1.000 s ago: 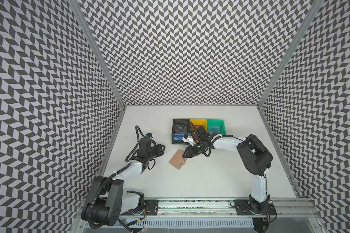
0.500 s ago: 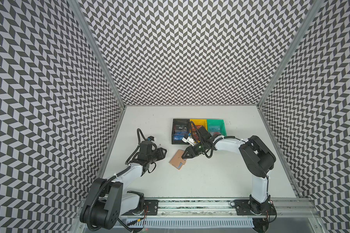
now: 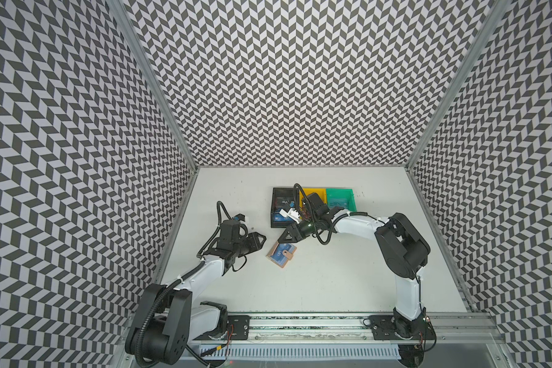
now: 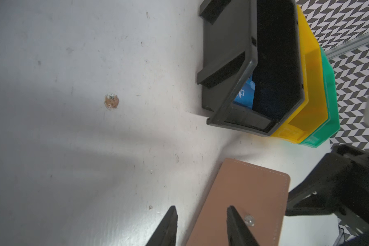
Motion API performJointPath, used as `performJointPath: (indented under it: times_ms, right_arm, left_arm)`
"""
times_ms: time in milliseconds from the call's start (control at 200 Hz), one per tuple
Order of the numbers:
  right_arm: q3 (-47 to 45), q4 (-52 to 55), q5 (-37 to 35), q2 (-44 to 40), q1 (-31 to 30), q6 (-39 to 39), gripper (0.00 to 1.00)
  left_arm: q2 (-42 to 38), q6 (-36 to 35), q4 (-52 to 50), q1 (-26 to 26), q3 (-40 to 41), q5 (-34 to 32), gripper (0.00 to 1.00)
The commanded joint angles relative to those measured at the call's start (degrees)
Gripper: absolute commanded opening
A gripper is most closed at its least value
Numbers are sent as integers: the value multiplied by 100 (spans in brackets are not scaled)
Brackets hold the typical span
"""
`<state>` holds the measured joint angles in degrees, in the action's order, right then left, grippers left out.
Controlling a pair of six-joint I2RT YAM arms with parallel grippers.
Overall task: Take the credit cards out of the card holder
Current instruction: Open the card holder at the center of the table.
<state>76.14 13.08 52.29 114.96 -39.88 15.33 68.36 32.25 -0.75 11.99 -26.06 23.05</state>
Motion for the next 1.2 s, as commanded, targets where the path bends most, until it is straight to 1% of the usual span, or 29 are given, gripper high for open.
performJointPath:
  times_ms: [0,105,150,345,616,706,826,961,1116,1197]
  right_arm:
    - [232,-295,157,254,-120,96,42]
    - [356,-359,148,437,-182,181,41]
    - [442,-354,163,523,-203,189,41]
    - [713,-246,36,720,-231,183,41]
    - [885,-73,-102,874,-231,129,38]
    - [876,-81,-144,897,-229,123,35]
    - [887,-84,-143,957,-227,109,27]
    - [894,-85,-140,1000,-224,92,20]
    - [894,-113,-110,1029,-222,75,18]
    - [885,-138,-113,1029,-222,79,18]
  left_arm:
    - [-234,45,-408,-22,-255,123,44]
    - [-329,56,-495,-29,-293,362,51]
    - [-357,48,-565,-29,-315,469,52]
    - [-534,-25,-817,-27,-312,516,52]
    - [-517,-46,-811,-21,-294,776,58]
    - [-499,-49,-809,-21,-312,869,57]
    - [-452,-43,-779,-21,-283,921,55]
    - [-398,-33,-764,-12,-264,935,55]
    - [-279,-47,-798,-2,-259,897,55]
    - [-253,-68,-916,23,-288,672,55]
